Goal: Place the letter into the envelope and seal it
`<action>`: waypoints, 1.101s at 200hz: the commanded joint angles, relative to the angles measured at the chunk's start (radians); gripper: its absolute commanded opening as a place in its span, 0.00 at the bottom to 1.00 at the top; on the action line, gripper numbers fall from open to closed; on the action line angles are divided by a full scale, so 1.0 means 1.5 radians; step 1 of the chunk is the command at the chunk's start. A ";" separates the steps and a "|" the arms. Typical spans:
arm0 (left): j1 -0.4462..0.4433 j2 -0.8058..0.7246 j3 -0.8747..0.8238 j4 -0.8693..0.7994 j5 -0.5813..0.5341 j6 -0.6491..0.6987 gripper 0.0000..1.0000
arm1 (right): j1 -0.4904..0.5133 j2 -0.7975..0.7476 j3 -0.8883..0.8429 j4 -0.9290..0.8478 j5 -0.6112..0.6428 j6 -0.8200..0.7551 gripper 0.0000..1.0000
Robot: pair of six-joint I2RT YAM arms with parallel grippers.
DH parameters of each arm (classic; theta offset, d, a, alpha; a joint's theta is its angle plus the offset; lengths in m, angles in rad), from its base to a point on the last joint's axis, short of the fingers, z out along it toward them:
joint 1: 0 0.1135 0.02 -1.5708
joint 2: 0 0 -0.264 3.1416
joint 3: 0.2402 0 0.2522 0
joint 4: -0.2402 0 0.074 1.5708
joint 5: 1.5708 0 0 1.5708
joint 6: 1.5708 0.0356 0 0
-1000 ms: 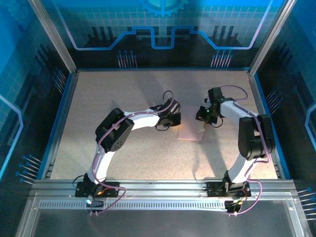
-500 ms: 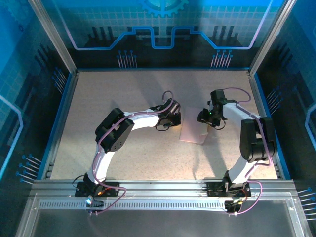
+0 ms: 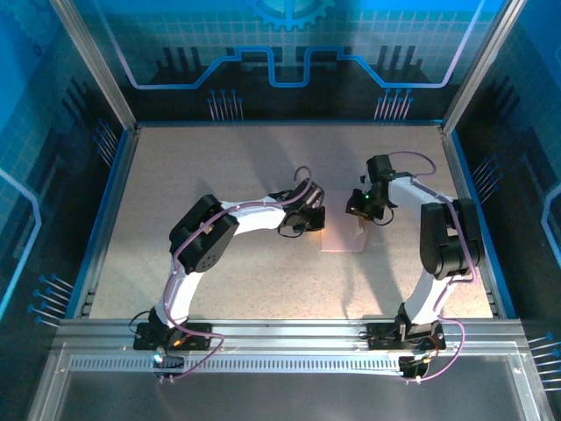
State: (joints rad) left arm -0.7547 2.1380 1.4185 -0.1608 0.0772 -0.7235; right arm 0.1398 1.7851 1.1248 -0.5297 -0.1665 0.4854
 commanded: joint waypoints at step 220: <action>-0.002 -0.011 -0.028 -0.019 0.012 -0.002 0.00 | -0.030 -0.034 0.019 -0.092 0.045 -0.011 0.48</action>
State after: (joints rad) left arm -0.7547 2.1342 1.4033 -0.1406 0.0792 -0.7277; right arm 0.1127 1.7699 1.1736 -0.6395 -0.0841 0.4706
